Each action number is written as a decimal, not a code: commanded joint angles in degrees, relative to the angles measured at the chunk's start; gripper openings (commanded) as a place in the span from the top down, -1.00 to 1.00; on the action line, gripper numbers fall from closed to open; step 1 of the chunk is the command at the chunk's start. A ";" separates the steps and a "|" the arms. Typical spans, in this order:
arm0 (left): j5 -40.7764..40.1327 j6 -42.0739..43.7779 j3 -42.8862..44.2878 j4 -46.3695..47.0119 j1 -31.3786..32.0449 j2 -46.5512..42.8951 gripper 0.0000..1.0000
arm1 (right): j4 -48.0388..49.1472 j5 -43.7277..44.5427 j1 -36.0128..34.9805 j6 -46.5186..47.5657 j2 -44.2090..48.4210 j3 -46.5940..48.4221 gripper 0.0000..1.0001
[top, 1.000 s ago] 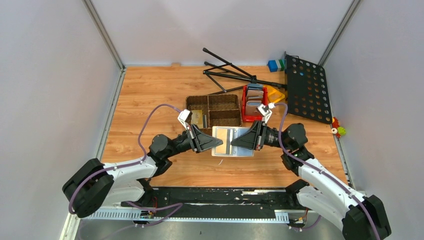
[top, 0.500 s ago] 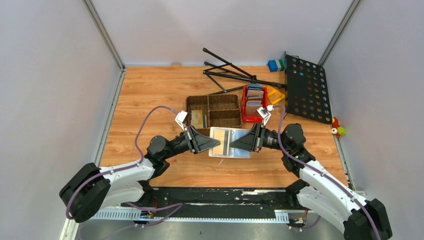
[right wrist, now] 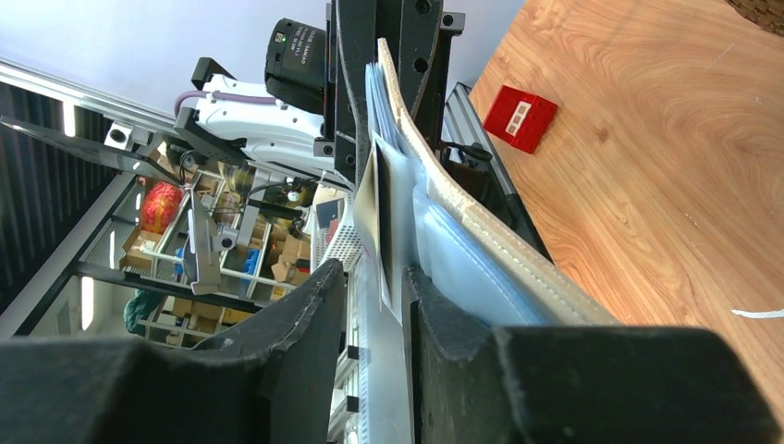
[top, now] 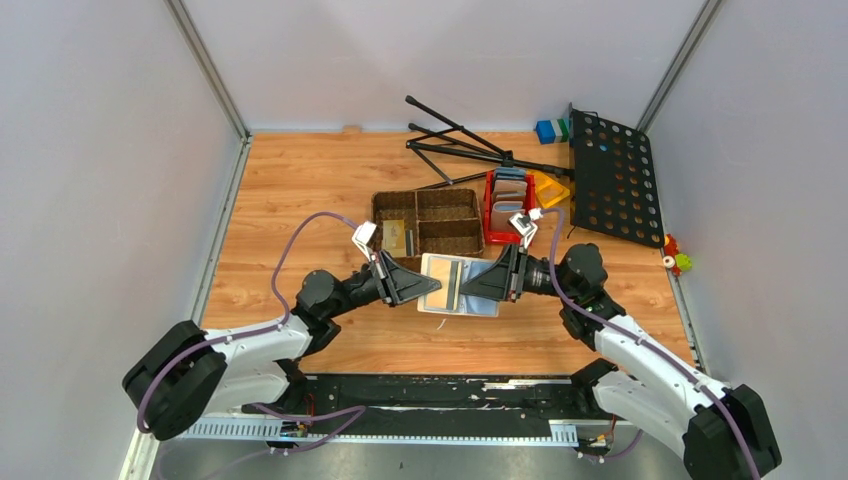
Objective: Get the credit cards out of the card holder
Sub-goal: Remove the credit card from the card holder.
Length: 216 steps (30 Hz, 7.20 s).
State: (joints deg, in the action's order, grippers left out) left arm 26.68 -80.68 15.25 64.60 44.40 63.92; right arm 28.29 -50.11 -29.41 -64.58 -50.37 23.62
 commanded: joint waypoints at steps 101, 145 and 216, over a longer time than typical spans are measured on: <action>-8.87 1.34 -3.99 6.33 2.97 -0.44 1.00 | 1.37 5.45 -1.16 2.98 -1.72 -2.16 0.39; -11.41 -6.18 -2.74 27.13 4.90 11.27 1.00 | 7.49 8.25 -2.21 1.69 -5.88 -1.43 0.34; -20.27 2.81 -2.28 16.45 8.81 -0.09 0.58 | -2.35 15.22 -8.83 4.44 -8.17 8.22 0.89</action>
State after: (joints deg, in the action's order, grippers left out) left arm 3.68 -81.65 10.98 81.30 51.37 69.71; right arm 29.21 -35.92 -37.65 -58.81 -57.41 30.92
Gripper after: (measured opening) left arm 0.169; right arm 0.122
